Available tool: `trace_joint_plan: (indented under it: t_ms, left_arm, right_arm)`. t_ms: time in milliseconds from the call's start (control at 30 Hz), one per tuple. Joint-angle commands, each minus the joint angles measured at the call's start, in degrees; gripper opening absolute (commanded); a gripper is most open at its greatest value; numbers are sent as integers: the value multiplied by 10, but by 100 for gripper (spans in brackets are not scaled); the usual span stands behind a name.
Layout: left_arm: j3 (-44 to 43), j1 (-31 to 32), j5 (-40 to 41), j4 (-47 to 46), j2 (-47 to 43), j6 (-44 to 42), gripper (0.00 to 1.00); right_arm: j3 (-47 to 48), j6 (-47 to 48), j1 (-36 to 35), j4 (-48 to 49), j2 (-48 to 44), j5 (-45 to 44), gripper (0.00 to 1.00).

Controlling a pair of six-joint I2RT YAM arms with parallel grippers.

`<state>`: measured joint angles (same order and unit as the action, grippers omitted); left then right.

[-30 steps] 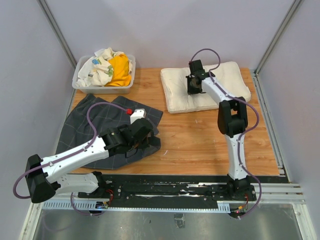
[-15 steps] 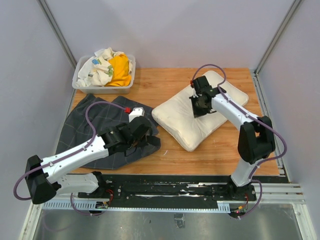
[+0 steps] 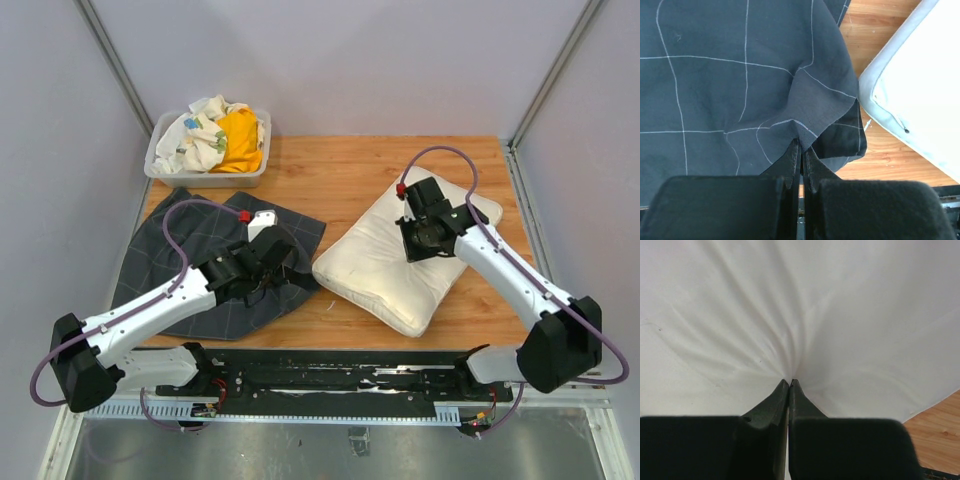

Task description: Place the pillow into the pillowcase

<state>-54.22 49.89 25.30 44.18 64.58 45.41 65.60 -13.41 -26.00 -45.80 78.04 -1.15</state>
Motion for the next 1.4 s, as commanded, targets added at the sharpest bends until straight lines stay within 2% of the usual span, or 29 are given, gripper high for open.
trace_joint_plan:
  t_ms: [0, 267, 633, 767, 1033, 1133, 1367]
  left_arm:
    - [-2, -7, 13, 3, 4, -10, 0]
    - [-22, -7, 15, -2, 23, -10, 0]
    - [-39, -14, 44, 17, 39, -5, 0]
    - [-43, -14, 27, 2, 41, -11, 0]
    - [-56, -14, -19, -8, 30, -15, 0]
    - [-53, -12, -52, -19, 15, -18, 0]
    - [-39, -4, -69, -14, -14, -26, 0]
  right_arm:
    - [-5, 5, -27, -18, -42, -4, 1]
    - [-16, -14, -98, -18, -33, -12, 1]
    - [-60, 0, -117, -20, -93, 3, 1]
    - [-63, 1, -131, -12, -97, 5, 1]
    - [-6, -11, -163, 30, -5, 8, 1]
    - [15, -17, -162, 38, 23, -2, 1]
    - [92, -21, -155, 50, 70, -8, 1]
